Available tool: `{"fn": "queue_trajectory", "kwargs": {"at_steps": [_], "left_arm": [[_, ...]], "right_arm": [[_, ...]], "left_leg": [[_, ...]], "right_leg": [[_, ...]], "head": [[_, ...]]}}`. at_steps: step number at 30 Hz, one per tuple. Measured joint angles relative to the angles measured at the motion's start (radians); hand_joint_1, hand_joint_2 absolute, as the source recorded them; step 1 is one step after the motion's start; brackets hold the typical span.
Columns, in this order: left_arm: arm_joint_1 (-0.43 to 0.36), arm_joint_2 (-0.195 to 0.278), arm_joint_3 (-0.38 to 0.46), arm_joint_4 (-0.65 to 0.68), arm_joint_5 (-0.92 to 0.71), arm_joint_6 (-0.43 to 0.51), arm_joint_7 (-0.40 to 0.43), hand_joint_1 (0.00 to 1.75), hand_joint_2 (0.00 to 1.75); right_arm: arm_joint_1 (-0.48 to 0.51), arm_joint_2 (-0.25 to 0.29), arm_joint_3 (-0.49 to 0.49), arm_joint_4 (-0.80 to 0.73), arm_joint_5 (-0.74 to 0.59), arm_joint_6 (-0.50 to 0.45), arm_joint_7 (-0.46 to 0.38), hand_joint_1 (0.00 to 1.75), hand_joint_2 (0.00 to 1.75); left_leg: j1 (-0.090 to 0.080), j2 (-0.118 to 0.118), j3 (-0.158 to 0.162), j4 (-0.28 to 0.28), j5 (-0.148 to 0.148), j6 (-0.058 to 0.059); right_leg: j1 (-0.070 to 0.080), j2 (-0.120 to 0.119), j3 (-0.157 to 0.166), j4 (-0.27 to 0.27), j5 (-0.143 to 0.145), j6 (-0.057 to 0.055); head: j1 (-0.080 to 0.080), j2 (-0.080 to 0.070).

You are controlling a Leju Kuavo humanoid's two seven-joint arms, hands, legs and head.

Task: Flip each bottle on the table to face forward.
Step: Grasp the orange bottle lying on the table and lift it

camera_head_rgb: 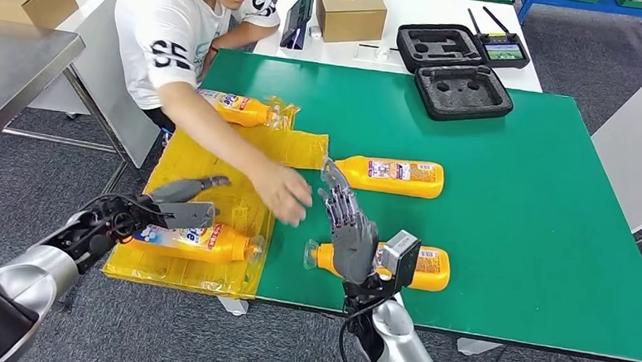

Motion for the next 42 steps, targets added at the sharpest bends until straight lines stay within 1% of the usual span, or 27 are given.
{"fn": "queue_trajectory", "kwargs": {"at_steps": [2,3,4,5,6,7,9,10,12,13,15,17,19,21,23,25,27,29,31,34,36,40,42], "left_arm": [[0.02,-0.023,0.034,-0.004,-0.122,0.328,0.037,0.0,0.0],[0.026,-0.035,0.047,-0.006,-0.183,0.462,0.054,0.0,0.0],[0.035,-0.048,0.068,-0.017,-0.259,0.574,0.069,0.0,0.0],[0.046,-0.06,0.094,-0.034,-0.336,0.641,0.079,0.0,0.0],[0.06,-0.07,0.124,-0.056,-0.411,0.672,0.082,0.0,0.0],[0.083,-0.084,0.172,-0.091,-0.498,0.689,0.074,0.0,0.0],[0.13,-0.118,0.276,-0.165,-0.622,0.691,0.029,0.0,0.0],[0.16,-0.144,0.348,-0.22,-0.668,0.691,-0.013,0.0,0.0],[0.21,-0.194,0.484,-0.335,-0.682,0.691,-0.087,0.0,0.0],[0.234,-0.219,0.555,-0.404,-0.654,0.691,-0.115,0.0,0.0],[0.271,-0.256,0.663,-0.537,-0.548,0.691,-0.133,0.0,0.0],[0.313,-0.282,0.736,-0.675,-0.429,0.691,-0.139,0.0,0.0],[0.357,-0.301,0.778,-0.794,-0.354,0.691,-0.141,0.0,0.0],[0.398,-0.313,0.8,-0.887,-0.319,0.691,-0.141,0.0,0.0],[0.454,-0.322,0.811,-0.977,-0.254,0.691,-0.141,0.0,0.0],[0.522,-0.327,0.812,-1.051,-0.149,0.691,-0.141,0.0,0.0],[0.603,-0.324,0.8,-1.097,-0.004,0.691,-0.14,0.0,0.0],[0.699,-0.313,0.777,-1.125,0.135,0.691,-0.141,0.0,0.0],[0.77,-0.301,0.756,-1.136,0.217,0.687,-0.143,0.0,0.0],[0.844,-0.291,0.733,-1.143,0.277,0.679,-0.145,0.0,0.0],[0.882,-0.288,0.721,-1.149,0.286,0.679,-0.145,0.0,0.0],[0.913,-0.283,0.708,-1.156,0.297,0.672,-0.145,0.0,0.0],[0.927,-0.284,0.706,-1.156,0.313,0.652,-0.145,0.0,0.0]], "right_arm": [[0.014,0.0,-0.001,-0.007,0.009,0.001,0.001,0.0,0.0],[0.017,0.001,-0.001,-0.009,0.011,0.001,0.002,0.0,0.0],[0.019,0.002,0.0,-0.01,0.012,0.002,0.004,0.0,0.0],[0.019,0.003,0.0,-0.01,0.011,0.002,0.005,0.0,0.0],[0.019,0.004,0.0,-0.01,0.01,0.002,0.006,0.0,0.0],[0.019,0.005,0.0,-0.009,0.008,0.002,0.007,0.0,0.0],[0.018,0.006,0.001,-0.007,0.002,0.002,0.007,0.0,0.0],[0.017,0.006,0.002,-0.005,-0.001,0.002,0.008,0.0,0.0],[0.014,0.006,0.006,0.0,-0.007,-0.003,0.008,0.0,0.0],[0.012,0.006,0.009,0.004,-0.006,-0.007,0.008,0.0,0.0],[0.004,0.004,0.017,0.009,0.01,-0.024,0.012,0.0,0.0],[-0.007,-0.002,0.026,0.011,0.05,-0.048,0.026,0.0,0.0],[-0.02,-0.01,0.031,0.011,0.09,-0.068,0.041,0.0,0.0],[-0.033,-0.018,0.034,0.011,0.119,-0.079,0.057,0.0,0.87],[-0.043,-0.032,0.035,0.004,0.181,-0.094,0.085,0.0,1.75],[-0.05,-0.057,0.033,-0.014,0.286,-0.115,0.13,0.0,1.75],[-0.053,-0.098,0.027,-0.042,0.417,-0.125,0.195,0.0,1.75],[-0.059,-0.154,0.014,-0.075,0.525,-0.111,0.263,0.0,1.75],[-0.069,-0.205,0.0,-0.096,0.579,-0.082,0.305,0.0,1.75],[-0.103,-0.281,-0.009,-0.101,0.608,-0.026,0.336,0.0,1.75],[-0.126,-0.324,-0.017,-0.101,0.607,-0.003,0.342,0.0,1.75],[-0.153,-0.365,-0.022,-0.101,0.611,0.006,0.349,0.0,1.75],[-0.171,-0.386,-0.018,-0.101,0.618,0.03,0.377,0.0,1.75]], "left_leg": [[0.0,-0.001,-0.002,0.0,0.0,0.0],[0.0,-0.001,-0.003,0.0,0.0,0.0],[0.0,-0.001,-0.003,0.0,0.0,0.0],[0.0,-0.001,-0.003,0.0,0.0,0.0],[0.0,-0.001,-0.003,0.0,0.0,0.0],[-0.001,0.0,-0.003,0.0,0.0,0.0],[-0.001,0.0,-0.004,0.0,0.0,0.0],[-0.001,0.0,-0.004,0.0,0.0,0.0],[-0.001,0.001,-0.005,0.0,0.0,0.0],[0.0,0.002,-0.005,0.0,0.0,0.0],[0.0,0.005,-0.005,0.0,-0.001,0.0],[0.0,0.006,-0.005,0.0,-0.001,-0.001],[0.001,0.005,-0.005,0.0,-0.001,-0.001],[0.001,0.004,-0.006,0.0,-0.001,-0.001],[0.001,0.004,-0.006,0.0,-0.001,-0.001],[0.001,0.005,-0.006,0.0,-0.002,-0.001],[0.0,0.004,-0.006,0.0,-0.002,-0.001],[-0.001,0.004,-0.007,0.0,-0.002,-0.001],[-0.001,0.004,-0.008,0.0,-0.002,-0.001],[-0.001,0.004,-0.008,0.0,-0.002,-0.001],[-0.001,0.004,-0.008,0.0,-0.002,-0.001],[-0.001,0.004,-0.008,0.0,-0.002,-0.001],[-0.001,0.004,-0.007,0.0,-0.002,-0.001]], "right_leg": [[0.0,0.0,-0.001,0.0,0.0,0.0],[0.0,0.0,-0.002,0.0,0.0,0.0],[0.0,0.0,-0.002,0.0,0.0,0.0],[0.0,0.0,-0.002,0.0,0.0,0.0],[0.0,0.0,-0.002,0.0,0.0,0.0],[-0.001,0.0,-0.002,0.0,0.0,0.0],[-0.001,0.0,-0.003,0.0,0.0,0.0],[-0.001,0.0,-0.004,0.0,0.0,0.0],[-0.001,0.001,-0.004,0.0,0.0,0.0],[0.0,0.001,-0.005,0.0,0.001,0.0],[0.0,0.004,-0.006,0.0,0.002,-0.001],[0.0,0.006,-0.007,0.0,0.002,-0.002],[0.001,0.006,-0.007,0.0,0.001,-0.002],[0.002,0.005,-0.007,0.0,0.001,-0.002],[0.002,0.005,-0.007,0.001,0.001,-0.002],[0.001,0.006,-0.007,0.0,0.001,-0.002],[0.0,0.005,-0.007,0.0,0.001,-0.002],[-0.001,0.005,-0.008,0.0,0.001,-0.002],[-0.001,0.005,-0.008,0.0,0.001,-0.002],[-0.001,0.005,-0.008,0.0,0.001,-0.001],[-0.001,0.005,-0.008,0.0,0.001,-0.001],[-0.001,0.005,-0.008,0.0,0.002,-0.001],[0.0,0.005,-0.008,0.0,0.002,-0.001]], "head": [[0.0,0.0],[0.0,0.0],[0.0,0.0],[0.0,0.0],[0.0,0.0],[0.0,0.0],[0.0,0.0],[0.0,0.0],[0.0,0.0],[0.0,0.0],[0.0,0.0],[-0.001,0.0],[0.0,0.0],[0.0,0.0],[0.0,0.0],[0.0,0.0],[0.0,0.0],[0.0,0.0],[0.0,0.0],[0.0,0.0],[0.0,0.0],[0.0,0.0],[-0.001,0.0]]}}
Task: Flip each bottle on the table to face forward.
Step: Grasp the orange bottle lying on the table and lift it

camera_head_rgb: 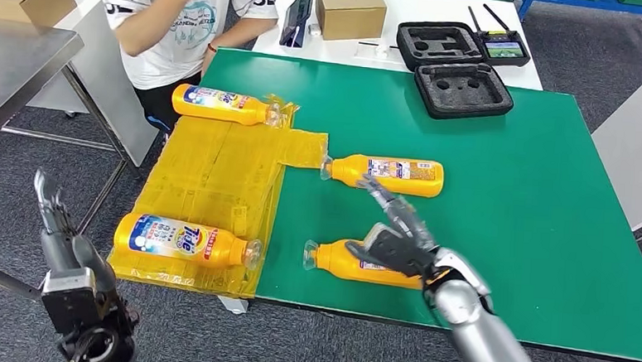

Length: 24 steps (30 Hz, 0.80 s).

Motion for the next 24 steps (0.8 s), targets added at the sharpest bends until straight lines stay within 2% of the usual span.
{"fn": "queue_trajectory", "kwargs": {"at_steps": [5,9,12,16,24], "left_arm": [[0.035,-0.017,0.001,0.003,0.016,-0.037,0.0,0.0,0.0],[0.041,-0.025,0.005,0.011,0.015,-0.045,0.0,0.0,0.0],[0.04,-0.029,0.009,0.021,0.012,-0.05,0.0,0.0,0.0],[0.035,-0.035,0.011,0.043,0.019,-0.057,0.0,0.0,0.0],[0.02,-0.037,0.008,0.072,0.022,-0.06,0.0,0.0,0.0]], "right_arm": [[-0.078,-0.1,0.02,0.0,-0.022,0.121,0.07,0.0,1.75],[-0.117,-0.183,0.037,0.0,-0.054,0.182,0.075,0.0,1.75],[-0.123,-0.222,0.06,0.001,-0.054,0.2,0.068,0.0,1.75],[-0.143,-0.236,0.113,0.026,-0.022,0.205,0.054,0.0,1.75],[-0.161,-0.217,0.179,0.075,0.003,0.205,0.046,0.0,1.75]], "left_leg": [[0.0,-0.002,0.0,0.0,0.001,0.0],[-0.001,-0.003,-0.001,0.0,0.0,0.001],[-0.001,-0.003,-0.001,0.0,0.0,0.001],[0.0,-0.003,-0.001,0.0,0.0,0.001],[0.001,-0.002,-0.001,0.0,0.001,0.0]], "right_leg": [[0.0,-0.002,0.0,0.0,0.0,0.0],[-0.001,-0.003,0.001,0.0,0.0,0.0],[-0.001,-0.003,0.001,0.0,0.0,0.0],[0.0,-0.003,0.001,0.0,0.0,0.0],[0.001,-0.003,0.001,0.0,0.0,0.0]], "head": [[0.0,0.0],[0.0,0.0],[0.0,0.0],[0.0,0.0],[0.0,0.0]]}}
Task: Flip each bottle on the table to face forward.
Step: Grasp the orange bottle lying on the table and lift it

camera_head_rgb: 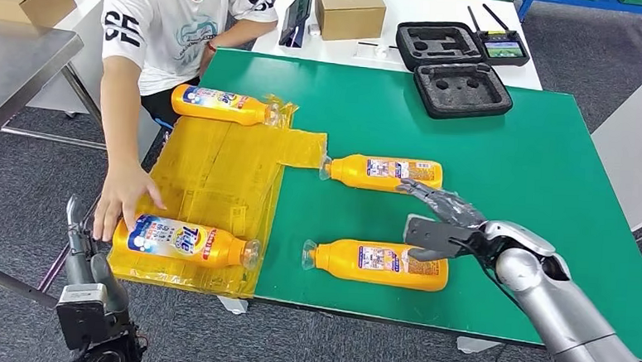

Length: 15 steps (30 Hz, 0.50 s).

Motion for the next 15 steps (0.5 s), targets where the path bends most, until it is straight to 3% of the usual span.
{"fn": "queue_trajectory", "kwargs": {"at_steps": [3,15], "left_arm": [[-0.016,-0.001,-0.006,0.027,0.001,0.003,0.0,0.0,0.0],[-0.032,-0.005,-0.02,0.064,0.013,0.003,0.0,0.0,0.0]], "right_arm": [[-0.001,0.022,0.052,0.031,-0.004,0.0,-0.021,0.0,1.75],[-0.021,0.067,0.102,0.079,-0.01,0.002,-0.03,0.0,1.75]], "left_leg": [[0.0,0.0,0.0,0.0,0.0,0.0],[0.0,0.0,0.0,0.0,0.0,0.0]], "right_leg": [[0.0,0.0,0.0,0.0,0.0,0.0],[0.0,0.0,0.0,0.0,0.0,0.0]], "head": [[0.0,0.0],[0.0,0.0]]}}
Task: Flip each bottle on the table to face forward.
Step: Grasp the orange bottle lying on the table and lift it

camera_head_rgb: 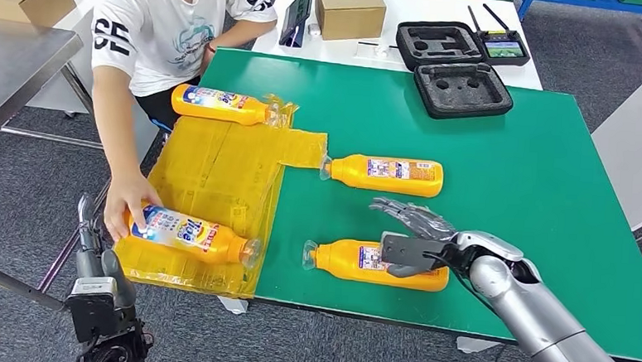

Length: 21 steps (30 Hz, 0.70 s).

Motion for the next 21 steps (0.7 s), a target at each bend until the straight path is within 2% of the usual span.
{"fn": "queue_trajectory", "kwargs": {"at_steps": [21], "left_arm": [[-0.024,-0.005,-0.002,0.034,0.015,-0.012,0.009,0.0,0.0]], "right_arm": [[-0.09,0.059,0.084,0.193,0.074,0.009,0.01,0.0,1.75]], "left_leg": [[0.0,0.0,0.0,0.0,0.0,0.0]], "right_leg": [[0.0,0.0,0.0,0.0,0.0,0.0]], "head": [[0.0,0.0]]}}
